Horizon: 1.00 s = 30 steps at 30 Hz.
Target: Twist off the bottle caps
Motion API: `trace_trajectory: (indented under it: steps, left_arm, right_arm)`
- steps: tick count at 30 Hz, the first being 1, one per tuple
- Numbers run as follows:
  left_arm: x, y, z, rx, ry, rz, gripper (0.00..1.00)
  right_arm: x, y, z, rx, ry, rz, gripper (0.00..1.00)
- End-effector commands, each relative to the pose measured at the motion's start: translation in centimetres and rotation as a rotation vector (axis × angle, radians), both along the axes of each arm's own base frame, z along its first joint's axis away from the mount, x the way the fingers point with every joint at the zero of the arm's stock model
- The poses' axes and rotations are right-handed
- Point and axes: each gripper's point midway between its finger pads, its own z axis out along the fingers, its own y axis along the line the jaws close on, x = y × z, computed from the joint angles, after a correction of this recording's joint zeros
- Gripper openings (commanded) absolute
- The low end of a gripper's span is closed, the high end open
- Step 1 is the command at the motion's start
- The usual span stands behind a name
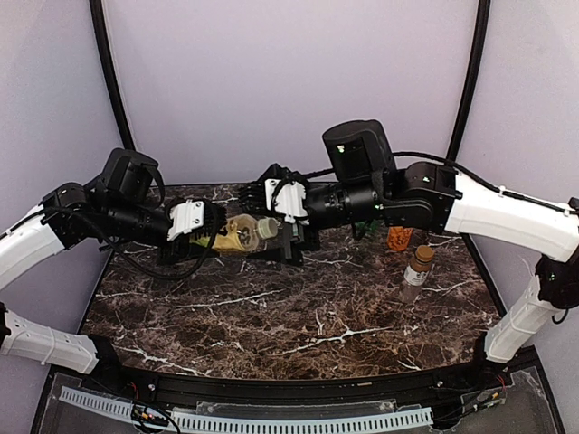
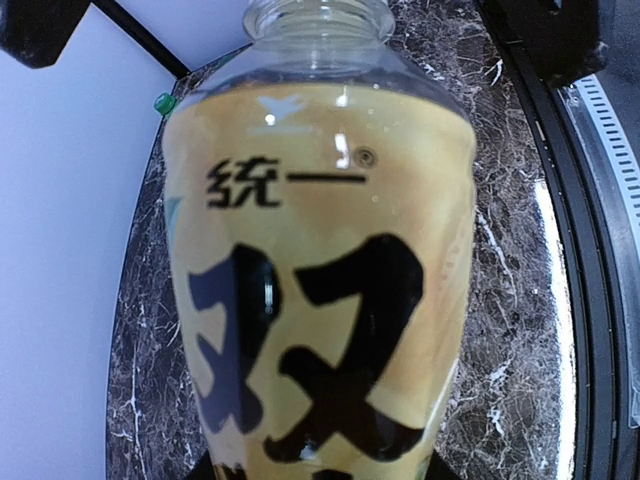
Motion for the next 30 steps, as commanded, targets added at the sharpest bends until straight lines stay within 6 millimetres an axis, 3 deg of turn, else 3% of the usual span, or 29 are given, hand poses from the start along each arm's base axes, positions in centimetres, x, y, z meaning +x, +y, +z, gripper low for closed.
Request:
trace_trajectory:
  steps: [1, 5, 9, 10, 15, 17, 22, 30]
  left_arm:
    - [1.7, 0.1, 1.8, -0.045, -0.099, 0.067, 0.31]
    - [4.0, 0.7, 2.1, -0.036, -0.234, 0.143, 0.31]
    - [6.9, 1.7, 3.2, -0.03, -0.427, 0.252, 0.32]
    - [7.8, 2.1, 4.3, -0.042, -0.488, 0.302, 0.31]
    - [9.8, 3.2, 6.0, -0.004, -0.708, 0.374, 0.32]
    - [10.3, 3.4, 7.1, -0.008, -0.783, 0.393, 0.31]
    - [10.4, 3.6, 7.3, 0.012, -0.828, 0.396, 0.32]
    - [10.3, 3.4, 6.9, 0.015, -0.827, 0.378, 0.32]
  right_arm:
    - [-0.3, -0.8, 3.6, 0.125, 0.078, -0.056, 0.99]
    - [1.4, -1.2, 5.5, 0.195, 0.229, -0.184, 0.99]
    - [5.7, -2.1, 7.2, 0.294, 0.538, -0.352, 0.99]
    - [6.6, -2.4, 7.6, 0.325, 0.651, -0.386, 0.99]
    - [10.2, -3.1, 6.5, 0.398, 1.027, -0.502, 0.88]
    - [10.5, -2.8, 6.0, 0.391, 1.087, -0.504, 0.85]
    - [10.7, -1.9, 5.0, 0.377, 1.166, -0.483, 0.81]
    - [10.5, -0.5, 4.5, 0.37, 1.215, -0.405, 0.58]
